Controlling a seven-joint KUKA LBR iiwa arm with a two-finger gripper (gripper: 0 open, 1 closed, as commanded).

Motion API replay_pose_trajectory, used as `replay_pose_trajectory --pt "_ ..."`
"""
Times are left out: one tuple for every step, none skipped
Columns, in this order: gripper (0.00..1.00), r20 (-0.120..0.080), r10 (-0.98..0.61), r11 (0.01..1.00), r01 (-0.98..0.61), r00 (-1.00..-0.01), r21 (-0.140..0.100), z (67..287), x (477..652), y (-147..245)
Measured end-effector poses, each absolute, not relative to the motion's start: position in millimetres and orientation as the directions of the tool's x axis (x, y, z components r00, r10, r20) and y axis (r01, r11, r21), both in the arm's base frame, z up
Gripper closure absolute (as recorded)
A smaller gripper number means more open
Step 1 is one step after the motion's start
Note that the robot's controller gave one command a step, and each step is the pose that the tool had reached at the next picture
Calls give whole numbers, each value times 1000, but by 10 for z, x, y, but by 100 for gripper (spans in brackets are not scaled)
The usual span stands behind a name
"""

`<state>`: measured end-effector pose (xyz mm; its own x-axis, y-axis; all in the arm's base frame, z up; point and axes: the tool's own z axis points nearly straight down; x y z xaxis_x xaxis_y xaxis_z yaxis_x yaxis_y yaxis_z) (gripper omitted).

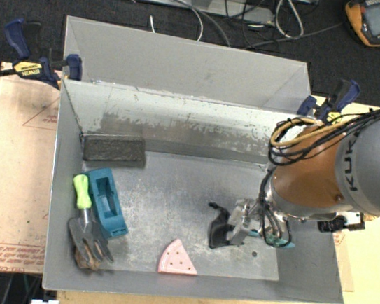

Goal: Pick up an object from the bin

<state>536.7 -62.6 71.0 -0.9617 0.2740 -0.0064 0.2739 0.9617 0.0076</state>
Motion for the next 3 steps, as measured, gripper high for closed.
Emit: replay_pose_trajectory --pt "100 -6 274 962 274 -962 8 710 5367 -626" --pt "100 -7 363 932 363 -932 8 708 5412 -576" --pt "100 -7 364 931 364 -931 9 708 5412 -576"
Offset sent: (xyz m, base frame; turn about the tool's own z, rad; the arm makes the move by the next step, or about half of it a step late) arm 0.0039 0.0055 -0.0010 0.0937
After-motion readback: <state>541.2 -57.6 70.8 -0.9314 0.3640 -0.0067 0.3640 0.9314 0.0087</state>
